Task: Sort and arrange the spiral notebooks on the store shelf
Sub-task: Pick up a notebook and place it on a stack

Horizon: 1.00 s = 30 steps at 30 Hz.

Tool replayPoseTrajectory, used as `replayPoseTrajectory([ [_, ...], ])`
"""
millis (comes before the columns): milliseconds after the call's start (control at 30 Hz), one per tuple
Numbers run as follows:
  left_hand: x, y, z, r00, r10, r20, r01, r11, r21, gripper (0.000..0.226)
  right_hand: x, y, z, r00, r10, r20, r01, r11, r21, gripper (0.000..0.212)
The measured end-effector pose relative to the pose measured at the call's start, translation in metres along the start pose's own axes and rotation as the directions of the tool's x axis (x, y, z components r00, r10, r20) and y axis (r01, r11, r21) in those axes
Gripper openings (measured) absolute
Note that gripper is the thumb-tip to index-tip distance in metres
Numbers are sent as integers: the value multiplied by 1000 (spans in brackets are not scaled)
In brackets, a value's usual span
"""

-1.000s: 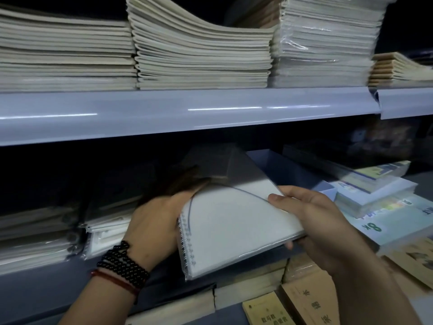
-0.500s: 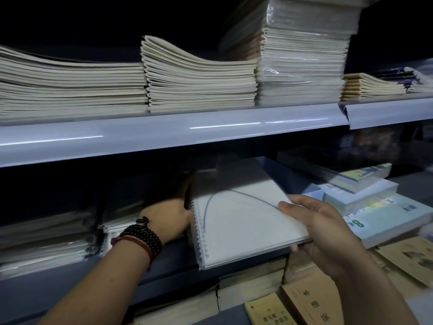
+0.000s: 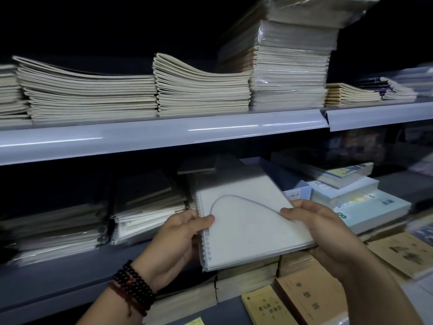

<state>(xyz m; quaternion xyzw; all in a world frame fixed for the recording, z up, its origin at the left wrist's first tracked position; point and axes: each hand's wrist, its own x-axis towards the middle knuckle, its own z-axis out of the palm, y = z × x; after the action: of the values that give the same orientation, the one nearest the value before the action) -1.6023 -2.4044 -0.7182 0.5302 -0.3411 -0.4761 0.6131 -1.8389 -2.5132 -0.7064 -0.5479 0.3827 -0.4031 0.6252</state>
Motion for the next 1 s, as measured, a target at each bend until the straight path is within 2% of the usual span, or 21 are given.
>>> replayPoseTrajectory([
  [100,-2,-5,-1,999,-7,34,6,998,55,27,-4,9,-5,1000,11,-7,-11,1000,-28,21],
  [200,-5,-14,0,999,-6,53,2,997,77,28,-8,19,-1,998,-6,-56,3,998,-59,13],
  [333,-10,-16,2,998,54,-17,-52,993,104,23,-14,30,14,990,-69,-121,58,994,-94,10],
  [433,-12,-15,0,989,112,-94,-98,986,138,17,-17,37,23,981,-122,-150,114,992,-61,35],
  [467,-12,-15,-2,983,137,-121,-119,982,147,22,-18,38,25,982,-119,-146,114,993,-37,37],
  [567,-15,-14,-7,965,210,-157,-180,966,185,34,-22,38,28,987,-117,-106,124,990,64,17],
  [633,-19,-12,-10,959,241,-147,-212,958,193,17,-25,37,28,984,-144,-103,151,986,65,13],
  [667,-21,-12,-12,958,251,-136,-222,955,199,9,-26,36,29,981,-164,-108,171,983,61,13],
  [733,-23,-10,-15,952,280,-123,-247,941,231,9,-28,35,31,972,-198,-124,204,978,41,14],
  [800,-24,-9,-17,930,329,-167,-276,920,278,5,-28,35,32,963,-223,-150,224,975,-13,12],
  [900,-27,-4,-21,885,395,-246,-289,881,373,11,-28,36,31,949,-281,-145,271,959,-85,8],
  [1000,-31,-1,-23,915,342,-214,-250,897,366,16,-27,38,28,938,-327,-117,312,941,-128,9],
])
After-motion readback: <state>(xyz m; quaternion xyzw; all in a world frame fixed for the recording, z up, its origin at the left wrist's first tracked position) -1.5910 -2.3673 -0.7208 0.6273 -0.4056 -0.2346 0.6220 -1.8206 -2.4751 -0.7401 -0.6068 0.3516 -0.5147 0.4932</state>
